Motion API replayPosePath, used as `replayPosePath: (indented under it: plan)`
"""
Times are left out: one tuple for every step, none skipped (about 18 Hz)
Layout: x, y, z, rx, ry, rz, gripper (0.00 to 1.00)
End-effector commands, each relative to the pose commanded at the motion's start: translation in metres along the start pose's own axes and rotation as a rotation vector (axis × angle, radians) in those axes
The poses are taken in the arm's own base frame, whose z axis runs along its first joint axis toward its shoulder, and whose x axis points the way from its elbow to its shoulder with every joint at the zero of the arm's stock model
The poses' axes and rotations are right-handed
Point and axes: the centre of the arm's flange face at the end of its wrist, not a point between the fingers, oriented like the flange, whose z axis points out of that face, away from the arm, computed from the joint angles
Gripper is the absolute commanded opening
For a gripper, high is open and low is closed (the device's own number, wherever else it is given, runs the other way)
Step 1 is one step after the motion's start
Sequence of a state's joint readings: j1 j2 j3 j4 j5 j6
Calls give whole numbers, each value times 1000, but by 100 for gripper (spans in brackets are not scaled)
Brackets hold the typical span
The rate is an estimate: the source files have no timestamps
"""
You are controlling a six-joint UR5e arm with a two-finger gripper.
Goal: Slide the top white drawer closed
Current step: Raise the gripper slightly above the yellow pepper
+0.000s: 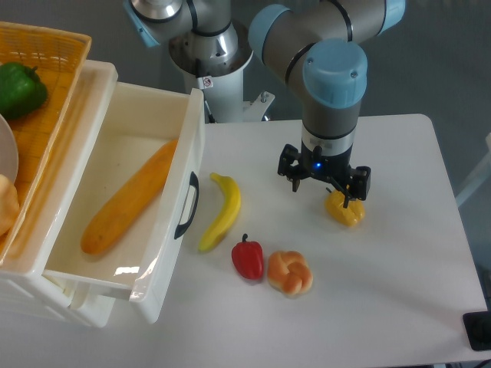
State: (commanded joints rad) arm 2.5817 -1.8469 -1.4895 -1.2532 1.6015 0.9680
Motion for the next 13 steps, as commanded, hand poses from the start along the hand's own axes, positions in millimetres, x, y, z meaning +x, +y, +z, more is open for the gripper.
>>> replayPosePath:
  plan:
    - [0, 0, 2, -2, 0, 2, 100]
    - [-1, 0, 2, -3, 0, 2, 100]
    - [-1, -2, 2, -3, 0, -1, 100]
    - [-2, -1, 1, -1, -1, -3, 100]
    - [-1, -2, 2, -2, 0, -3, 100]
    - [1, -1, 5, -7, 6, -1, 100]
    - [3, 0, 10, -16, 13, -4, 100]
    - [6, 1, 15, -25, 20, -19, 100]
    - [9, 3, 19, -27, 27, -45, 100]
    - [9, 3, 20, -27, 29, -68, 100]
    - [10, 1, 21, -27, 27, -84, 100]
    - [11, 0, 24, -27, 27, -109, 100]
    - [12, -1, 23, -22, 25, -122, 100]
